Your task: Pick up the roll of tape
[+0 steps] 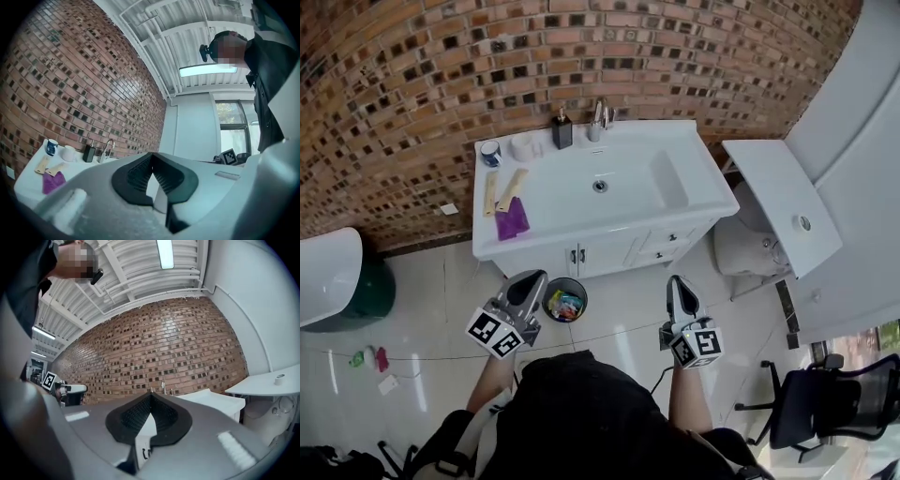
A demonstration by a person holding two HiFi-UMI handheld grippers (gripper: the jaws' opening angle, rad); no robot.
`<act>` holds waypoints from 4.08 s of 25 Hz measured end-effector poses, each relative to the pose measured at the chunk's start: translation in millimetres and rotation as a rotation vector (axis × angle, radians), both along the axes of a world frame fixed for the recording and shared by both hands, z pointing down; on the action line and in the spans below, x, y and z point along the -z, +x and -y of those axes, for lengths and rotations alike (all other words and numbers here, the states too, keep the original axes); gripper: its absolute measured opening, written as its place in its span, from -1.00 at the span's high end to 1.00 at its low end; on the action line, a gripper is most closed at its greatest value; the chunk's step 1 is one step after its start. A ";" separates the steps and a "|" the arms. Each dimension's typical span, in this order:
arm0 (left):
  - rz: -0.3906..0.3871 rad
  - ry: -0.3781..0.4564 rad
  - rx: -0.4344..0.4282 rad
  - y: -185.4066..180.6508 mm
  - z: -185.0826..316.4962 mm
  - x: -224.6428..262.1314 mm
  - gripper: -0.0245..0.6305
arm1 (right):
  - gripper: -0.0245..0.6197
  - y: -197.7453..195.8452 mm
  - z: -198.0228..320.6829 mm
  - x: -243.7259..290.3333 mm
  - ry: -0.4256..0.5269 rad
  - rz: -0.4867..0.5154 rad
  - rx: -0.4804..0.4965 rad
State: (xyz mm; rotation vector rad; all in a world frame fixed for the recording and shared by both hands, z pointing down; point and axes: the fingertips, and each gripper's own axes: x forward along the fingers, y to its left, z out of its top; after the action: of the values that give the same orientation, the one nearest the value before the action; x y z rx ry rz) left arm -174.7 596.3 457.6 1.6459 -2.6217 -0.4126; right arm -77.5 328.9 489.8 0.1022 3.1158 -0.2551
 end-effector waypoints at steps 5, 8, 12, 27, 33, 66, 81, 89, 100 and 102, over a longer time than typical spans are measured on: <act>0.011 -0.003 -0.089 6.4 42.5 1.9 0.92 | 0.91 26.5 31.6 -9.2 -0.028 0.000 -0.098; 0.018 0.006 -0.131 2.7 64.7 7.0 0.92 | 0.91 33.4 43.4 -11.5 -0.043 -0.011 -0.149; 0.021 0.022 -0.211 -9.5 88.5 11.7 0.92 | 0.91 36.1 46.3 -4.0 -0.014 -0.011 -0.200; 0.000 -0.027 -0.501 -33.7 182.6 -11.8 0.92 | 0.91 70.4 84.3 2.1 -0.001 -0.063 -0.457; -0.013 -0.028 -0.617 -30.7 216.6 -17.1 0.92 | 0.91 92.8 92.9 -2.1 -0.007 -0.073 -0.580; -0.030 -0.101 -0.900 -14.9 340.3 -41.7 0.92 | 0.91 140.7 133.9 6.4 0.054 -0.059 -0.831; 0.005 -0.083 -0.853 42.5 480.5 -26.6 0.92 | 0.91 189.9 290.9 7.0 0.068 -0.016 -0.784; -0.016 -0.088 -0.854 80.2 521.3 -31.5 0.92 | 0.91 225.9 319.9 -0.9 0.035 -0.031 -0.761; 0.003 -0.131 -0.900 91.8 558.4 -46.3 0.92 | 0.91 234.1 353.7 -31.8 0.011 -0.081 -0.767; -0.003 -0.121 -0.907 87.5 573.5 -47.6 0.92 | 0.91 233.0 366.4 -33.9 0.018 -0.092 -0.779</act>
State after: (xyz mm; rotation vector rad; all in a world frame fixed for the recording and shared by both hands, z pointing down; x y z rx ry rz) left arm -87.2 22.7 505.1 2.4844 -1.5691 -0.1959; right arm 155.5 -37.5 523.7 -1.1095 2.9483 -0.2062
